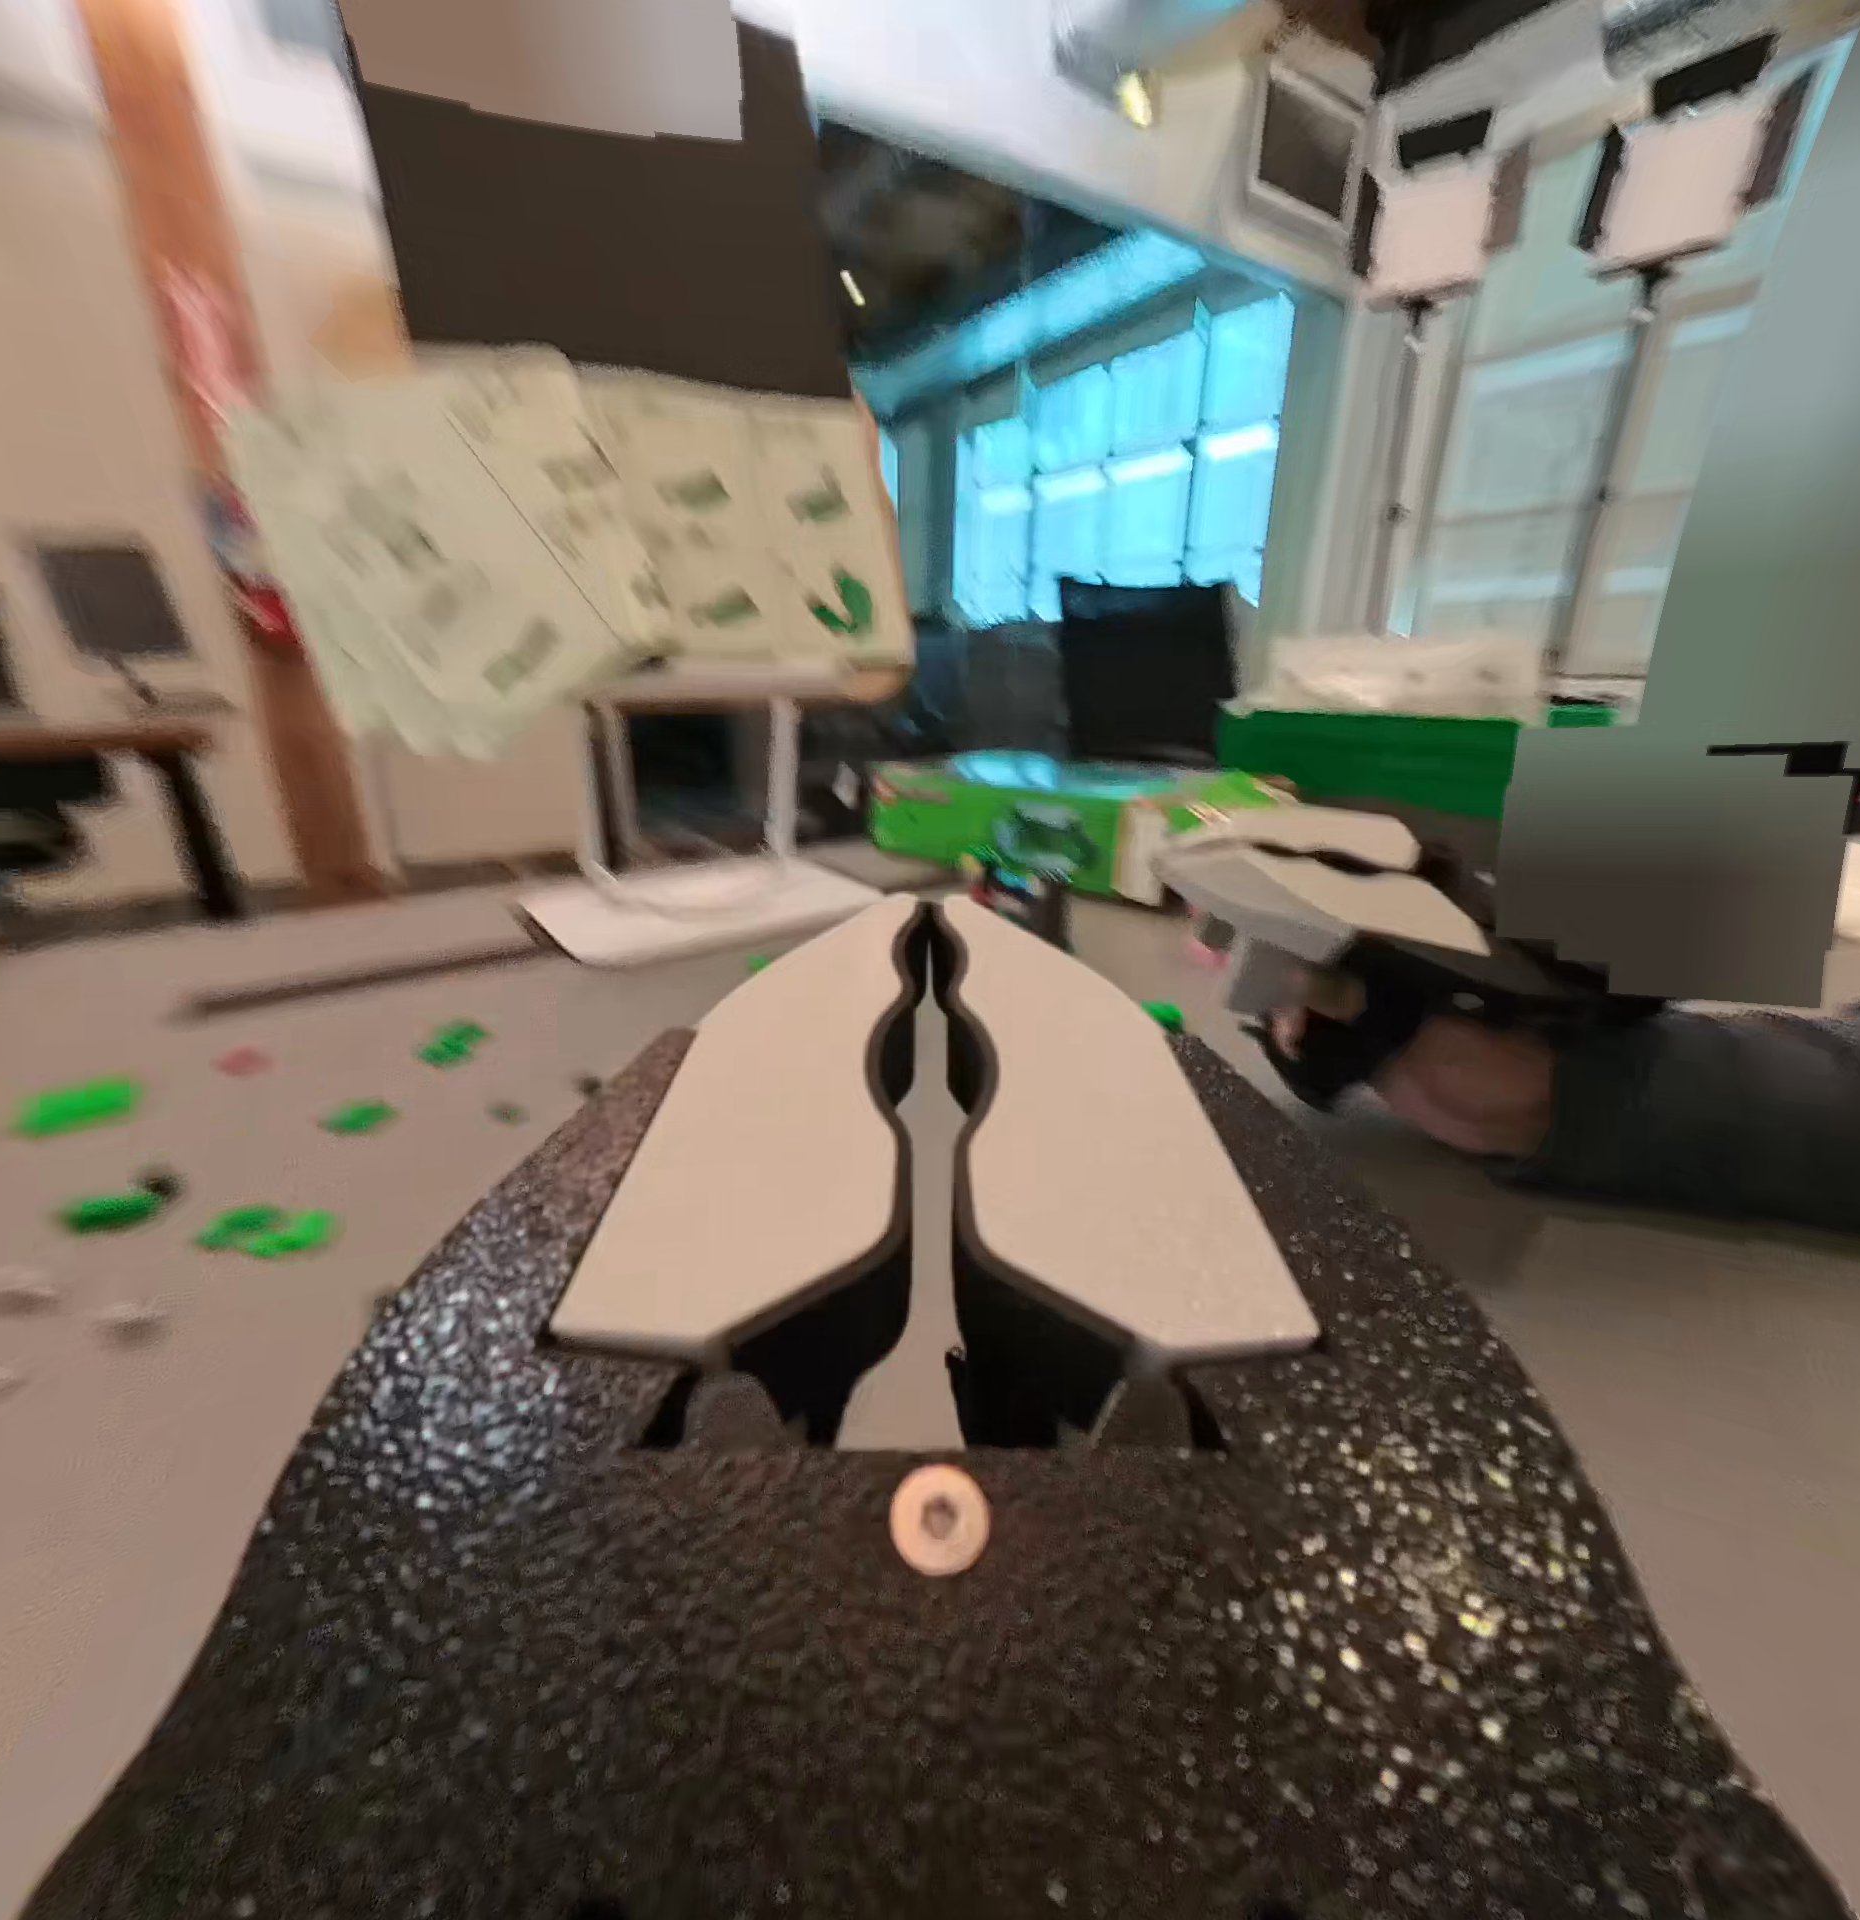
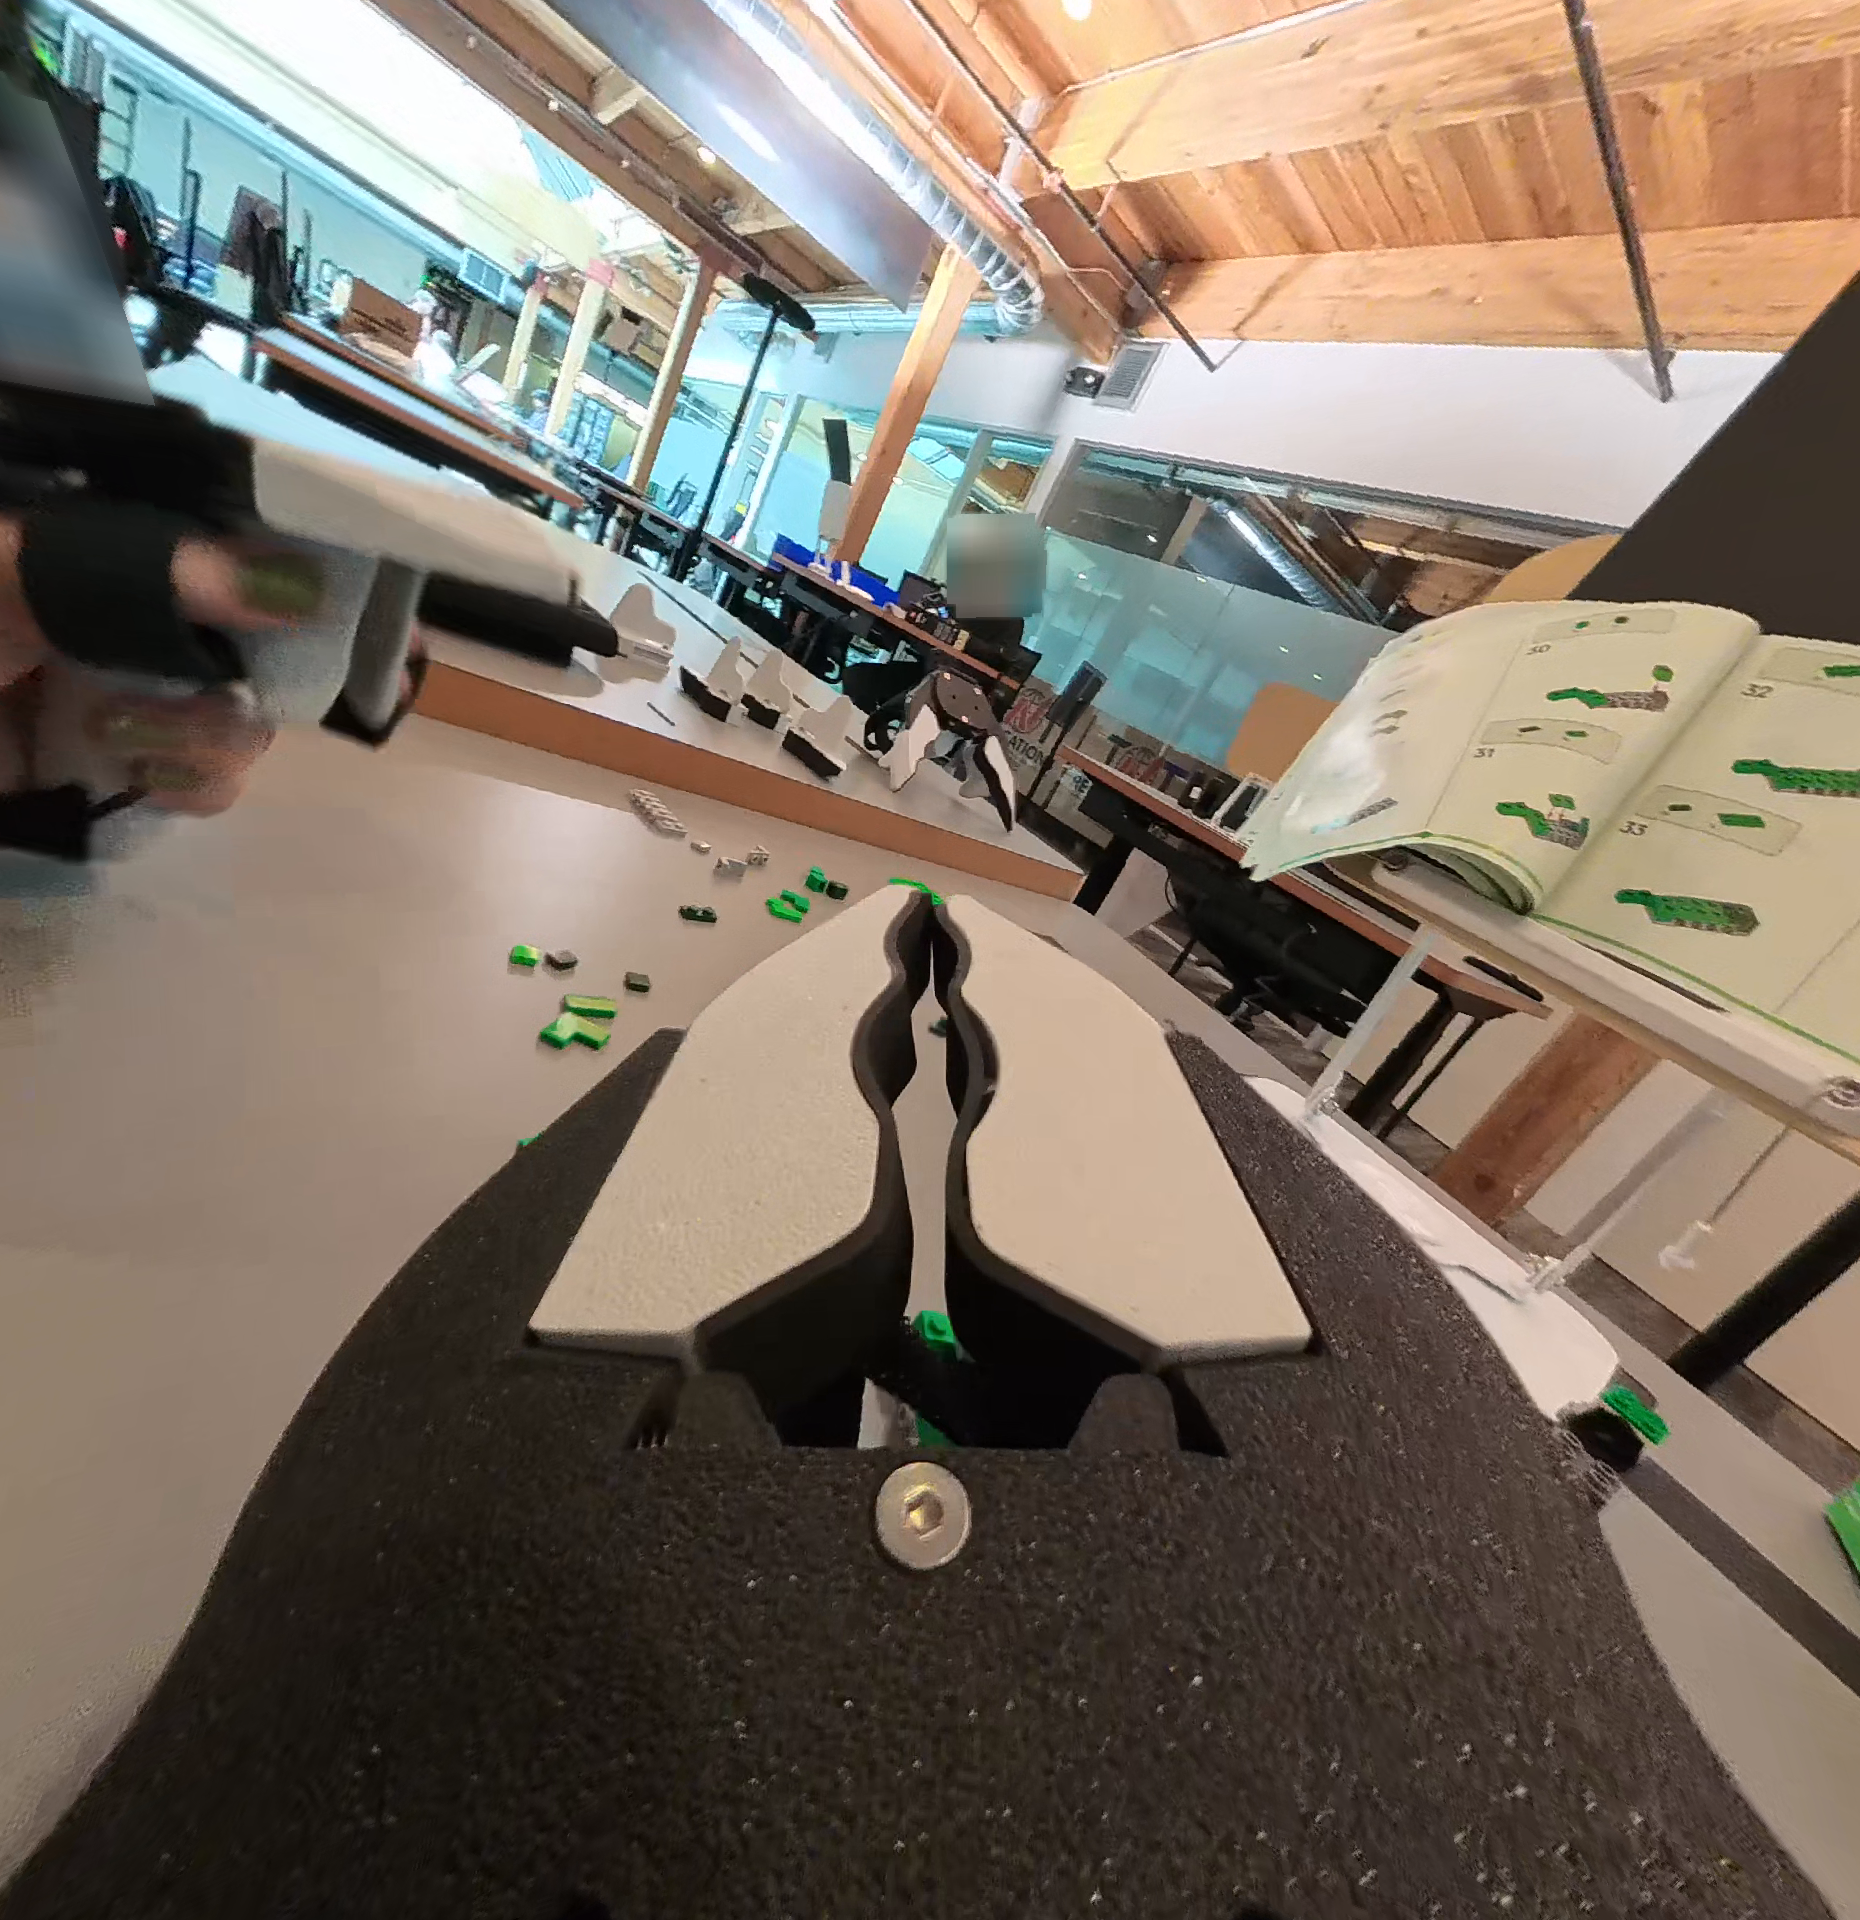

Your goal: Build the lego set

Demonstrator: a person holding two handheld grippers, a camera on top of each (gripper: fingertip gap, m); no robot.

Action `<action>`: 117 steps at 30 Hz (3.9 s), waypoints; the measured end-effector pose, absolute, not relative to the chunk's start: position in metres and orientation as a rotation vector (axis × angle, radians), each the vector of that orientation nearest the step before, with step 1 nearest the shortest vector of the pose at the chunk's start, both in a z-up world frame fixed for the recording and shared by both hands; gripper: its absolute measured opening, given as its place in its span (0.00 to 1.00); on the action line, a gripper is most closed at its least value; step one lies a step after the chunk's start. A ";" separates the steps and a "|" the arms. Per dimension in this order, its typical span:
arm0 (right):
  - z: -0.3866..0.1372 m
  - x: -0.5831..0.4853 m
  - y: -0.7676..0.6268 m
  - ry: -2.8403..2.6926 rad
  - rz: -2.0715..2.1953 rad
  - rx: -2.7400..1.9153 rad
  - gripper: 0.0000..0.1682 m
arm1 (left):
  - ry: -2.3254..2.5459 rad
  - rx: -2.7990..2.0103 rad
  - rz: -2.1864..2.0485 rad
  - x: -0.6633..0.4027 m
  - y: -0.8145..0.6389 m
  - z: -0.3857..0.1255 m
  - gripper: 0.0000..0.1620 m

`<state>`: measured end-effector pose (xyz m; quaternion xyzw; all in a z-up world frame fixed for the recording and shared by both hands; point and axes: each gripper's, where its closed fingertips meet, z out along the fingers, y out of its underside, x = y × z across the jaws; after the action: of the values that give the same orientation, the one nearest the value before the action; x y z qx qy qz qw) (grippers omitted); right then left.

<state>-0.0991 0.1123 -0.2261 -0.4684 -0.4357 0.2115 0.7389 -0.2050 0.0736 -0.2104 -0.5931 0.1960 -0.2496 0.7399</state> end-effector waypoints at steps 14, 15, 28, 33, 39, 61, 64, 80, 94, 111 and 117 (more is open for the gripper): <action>-0.230 -0.099 0.119 -0.946 0.477 -1.070 0.00 | 0.629 -1.535 -0.636 -0.169 0.078 -0.249 0.00; -0.230 -0.098 0.121 -0.938 0.470 -1.078 0.00 | 0.656 -1.542 -0.576 -0.168 0.079 -0.252 0.00; -0.230 -0.100 0.108 -0.953 0.717 -1.117 0.00 | 0.909 -1.514 -0.241 -0.151 0.074 -0.267 0.00; -0.230 -0.094 0.117 -0.896 0.706 -1.142 0.00 | 0.812 -1.489 -0.223 -0.162 0.079 -0.257 0.11; -0.232 -0.098 0.112 -0.932 0.716 -1.145 0.00 | 0.750 -1.500 -0.261 -0.166 0.082 -0.253 0.22; -0.276 -0.125 0.094 -1.286 0.590 -1.648 0.09 | 0.628 -1.723 -0.324 -0.179 0.096 -0.276 0.34; -0.278 -0.119 0.109 -1.212 0.473 -1.579 0.01 | 0.513 -1.786 -0.325 -0.198 0.103 -0.280 0.25; -0.241 -0.131 0.068 -1.159 0.582 -0.983 0.00 | 0.696 -1.696 -0.367 -0.170 0.092 -0.277 0.25; -0.243 -0.127 0.080 -1.111 0.664 -1.059 0.00 | 0.719 -1.614 -0.404 -0.164 0.086 -0.267 0.28; -0.230 -0.117 0.049 -1.180 1.367 -1.036 0.21 | 0.787 -1.286 -1.061 -0.139 0.034 -0.221 0.21; -0.235 -0.123 0.045 -1.222 1.258 -1.037 0.17 | 0.811 -1.304 -1.064 -0.136 0.033 -0.225 0.14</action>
<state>-0.1232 0.0447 -0.2352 -0.4332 -0.5109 0.5255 0.5246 -0.1356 0.0329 -0.2250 -0.5612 0.3489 -0.4579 0.5947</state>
